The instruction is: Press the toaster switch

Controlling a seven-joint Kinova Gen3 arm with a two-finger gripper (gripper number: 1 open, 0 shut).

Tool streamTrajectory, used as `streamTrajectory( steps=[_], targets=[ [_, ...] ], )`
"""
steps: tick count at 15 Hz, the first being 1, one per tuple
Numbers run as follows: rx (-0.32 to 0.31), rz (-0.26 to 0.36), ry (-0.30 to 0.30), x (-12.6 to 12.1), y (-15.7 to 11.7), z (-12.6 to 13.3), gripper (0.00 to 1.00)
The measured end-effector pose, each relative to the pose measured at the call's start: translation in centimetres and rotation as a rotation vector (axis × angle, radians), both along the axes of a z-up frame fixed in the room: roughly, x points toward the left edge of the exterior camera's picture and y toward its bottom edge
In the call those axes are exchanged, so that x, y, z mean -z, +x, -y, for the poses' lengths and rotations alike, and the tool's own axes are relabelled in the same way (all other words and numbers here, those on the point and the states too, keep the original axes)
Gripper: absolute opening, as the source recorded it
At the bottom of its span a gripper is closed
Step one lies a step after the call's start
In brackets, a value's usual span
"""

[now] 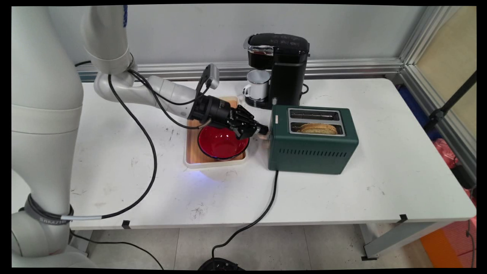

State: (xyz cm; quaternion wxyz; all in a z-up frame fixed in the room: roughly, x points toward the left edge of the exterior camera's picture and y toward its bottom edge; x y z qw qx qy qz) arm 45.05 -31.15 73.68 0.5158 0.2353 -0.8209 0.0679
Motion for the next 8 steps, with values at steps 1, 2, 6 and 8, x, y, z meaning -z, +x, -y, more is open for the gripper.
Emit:
streamTrajectory(
  steps=[1,2,6,8],
  targets=[
    [0.0,0.003,0.002,0.17,0.08,-0.02,0.0],
    [-0.001,0.006,0.004,0.35,0.18,-0.05,0.0],
    [-0.001,0.016,0.01,0.82,0.6,-0.21,0.0],
    [0.0,0.021,0.012,0.96,0.83,-0.35,0.0]
  ],
)
